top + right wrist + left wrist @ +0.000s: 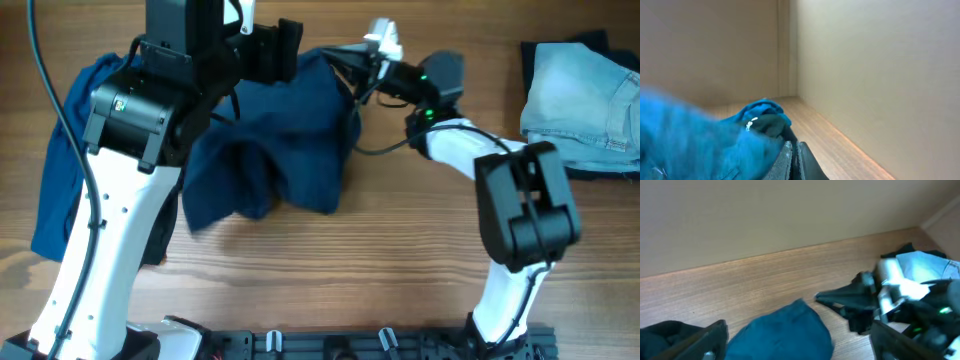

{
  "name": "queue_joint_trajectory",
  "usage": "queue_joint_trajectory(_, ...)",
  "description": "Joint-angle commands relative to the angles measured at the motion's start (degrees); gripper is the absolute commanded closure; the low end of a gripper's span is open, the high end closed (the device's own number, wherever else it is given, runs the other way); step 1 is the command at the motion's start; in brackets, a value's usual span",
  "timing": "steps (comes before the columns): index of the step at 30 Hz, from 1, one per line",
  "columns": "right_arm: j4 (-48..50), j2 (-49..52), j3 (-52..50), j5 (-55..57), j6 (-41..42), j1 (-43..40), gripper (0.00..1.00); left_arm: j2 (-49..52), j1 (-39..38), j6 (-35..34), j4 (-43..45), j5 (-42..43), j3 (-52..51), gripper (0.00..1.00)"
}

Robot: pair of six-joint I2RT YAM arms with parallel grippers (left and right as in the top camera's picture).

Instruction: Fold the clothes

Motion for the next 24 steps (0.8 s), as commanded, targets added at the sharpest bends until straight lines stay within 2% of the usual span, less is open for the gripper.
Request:
queue_joint_trajectory(1, -1.7, -5.6, 0.8, -6.8, 5.5, -4.1, 0.96, -0.5, 0.0, 0.1, 0.2, 0.5, 0.6, 0.02)
queue_joint_trajectory(6, -11.8, -8.9, 0.8, -7.8, 6.0, -10.2, 0.96, -0.5, 0.0, 0.1, -0.3, 0.5, 0.6, 0.01)
queue_joint_trajectory(12, -30.3, -11.4, 0.8, -10.4, 5.9, -14.5, 0.96, 1.2, 0.0, 0.0, -4.7, 0.7, 0.6, 0.0)
queue_joint_trajectory(13, -33.5, -11.4, 0.8, -11.3, 5.9, -14.5, 0.85, 1.7, 0.0, 0.0, -6.1, 0.7, 0.6, 0.0)
queue_joint_trajectory(15, -41.5, -11.4, 0.8, -14.1, 6.0, -14.2, 0.12, 3.3, 0.2, -1.4, -9.4, 0.6, 0.6, 0.0)
queue_joint_trajectory(16, -43.7, -11.4, 0.8, -15.2, 6.1, -14.1, 0.0, 3.9, 0.4, -2.0, -10.6, 0.7, 0.6, 0.0)
queue_joint_trajectory(19, -51.6, -11.4, 0.8, -18.8, 6.1, -13.4, 0.0, 5.7, 1.4, -3.9, -14.4, 0.7, 0.6, 0.0)
queue_joint_trajectory(24, -53.5, -10.7, 0.7, -16.2, 8.3, -10.8, 0.01, 7.4, 2.7, -4.0, -17.9, 0.7, 0.6, 0.0)
